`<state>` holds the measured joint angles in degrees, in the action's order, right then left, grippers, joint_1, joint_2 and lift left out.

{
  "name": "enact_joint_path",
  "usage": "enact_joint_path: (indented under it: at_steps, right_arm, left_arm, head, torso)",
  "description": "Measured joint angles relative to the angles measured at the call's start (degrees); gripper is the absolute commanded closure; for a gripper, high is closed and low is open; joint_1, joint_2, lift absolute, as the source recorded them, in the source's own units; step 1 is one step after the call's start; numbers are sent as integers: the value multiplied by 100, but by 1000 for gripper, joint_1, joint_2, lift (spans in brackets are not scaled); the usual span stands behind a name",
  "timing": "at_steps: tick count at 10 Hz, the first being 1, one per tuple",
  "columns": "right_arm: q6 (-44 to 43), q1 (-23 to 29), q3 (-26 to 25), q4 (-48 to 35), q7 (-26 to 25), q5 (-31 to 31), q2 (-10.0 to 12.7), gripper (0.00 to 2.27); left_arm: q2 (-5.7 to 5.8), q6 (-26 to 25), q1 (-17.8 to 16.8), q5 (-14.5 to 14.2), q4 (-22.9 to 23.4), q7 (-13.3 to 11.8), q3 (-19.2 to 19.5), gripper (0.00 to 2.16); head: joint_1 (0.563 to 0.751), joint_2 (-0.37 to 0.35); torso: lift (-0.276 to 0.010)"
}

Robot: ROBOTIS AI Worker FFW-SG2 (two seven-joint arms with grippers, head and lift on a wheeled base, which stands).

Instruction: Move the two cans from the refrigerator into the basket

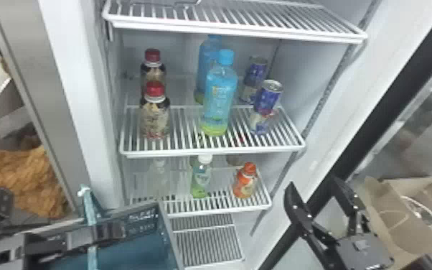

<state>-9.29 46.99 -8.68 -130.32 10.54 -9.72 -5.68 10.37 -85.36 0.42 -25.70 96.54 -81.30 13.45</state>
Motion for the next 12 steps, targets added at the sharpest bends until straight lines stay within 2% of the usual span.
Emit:
enact_joint_path:
  at_steps: [7,9,12]
  right_arm:
    - [338,-71,0,-97,-82,26,21,357]
    - [511,-306,0,-55,-96,91,31,352]
    - [753,-961,20,256,-136,266,93,318]
  left_arm:
    - [-9,-19,8,-16,0,26,13,1199]
    - [-9,-35,14,-23,0,26,11,1199]
    - [-9,-54,15,-44,0,35,5,1193]
  head:
    - [695,-218]
    - [695,-216]
    - [695,-215]
  torso:
    - [-25]
    - [-25]
    - [-25]
